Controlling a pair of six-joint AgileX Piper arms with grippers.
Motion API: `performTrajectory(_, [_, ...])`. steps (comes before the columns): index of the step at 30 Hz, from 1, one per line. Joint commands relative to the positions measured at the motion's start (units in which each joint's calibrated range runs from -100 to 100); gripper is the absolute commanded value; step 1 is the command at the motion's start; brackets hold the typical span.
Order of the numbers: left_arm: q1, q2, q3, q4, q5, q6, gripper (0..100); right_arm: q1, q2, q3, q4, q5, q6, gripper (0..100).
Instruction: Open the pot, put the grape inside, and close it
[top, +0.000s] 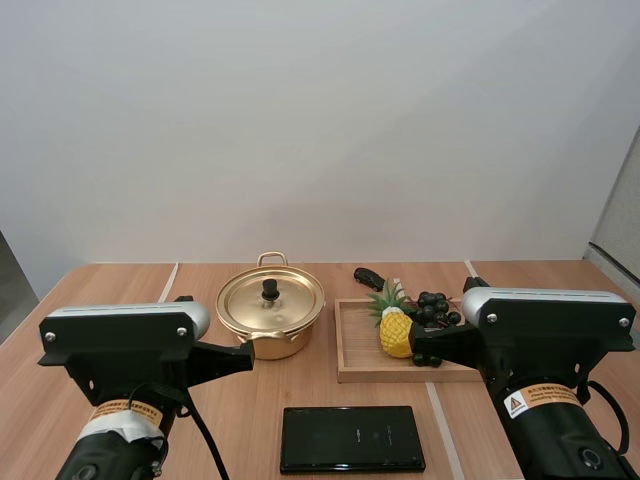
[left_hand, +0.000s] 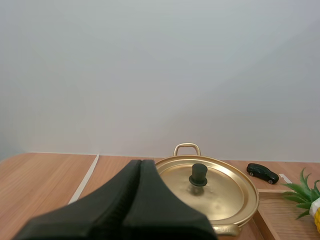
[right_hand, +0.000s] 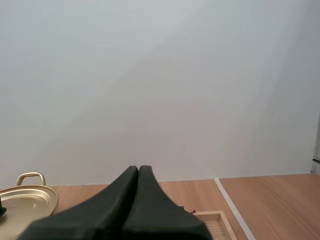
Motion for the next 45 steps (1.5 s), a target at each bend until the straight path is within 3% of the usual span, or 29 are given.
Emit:
performTrajectory(1, [0.14,-0.29,0.0,0.0,-1.4,-0.52,0,-0.28,-0.36,0.03,0.71,-1.71,0.0,0])
performTrajectory(6, [0.14,-0.29,0.0,0.0,-1.4,-0.52,0,-0.28,-0.36,0.03,8.16,-1.71,0.7,0])
performTrajectory(12, [0.14,-0.29,0.0,0.0,-1.4,-0.52,0,-0.28,-0.36,0.03,8.05,-1.71,0.3,0])
performTrajectory(19, [0.14,-0.29,0.0,0.0,-1.4,-0.52,0,-0.28,-0.36,0.03,6.33,-1.71,-6.45,0])
performTrajectory(39, [0.13,-0.29,0.0,0.0,-1.57,-0.52,0,-0.28,-0.36,0.03,7.79,-2.51,-6.88,0])
performTrajectory(43, [0.13,-0.29,0.0,3.19,-12.38,1.83,0,-0.28,-0.36,0.03,0.76,-13.36,-14.27,0])
performTrajectory(45, [0.13,-0.29,0.0,4.95,-27.16,4.14,0,-0.28,-0.36,0.03,0.13,-23.25,-16.88,0])
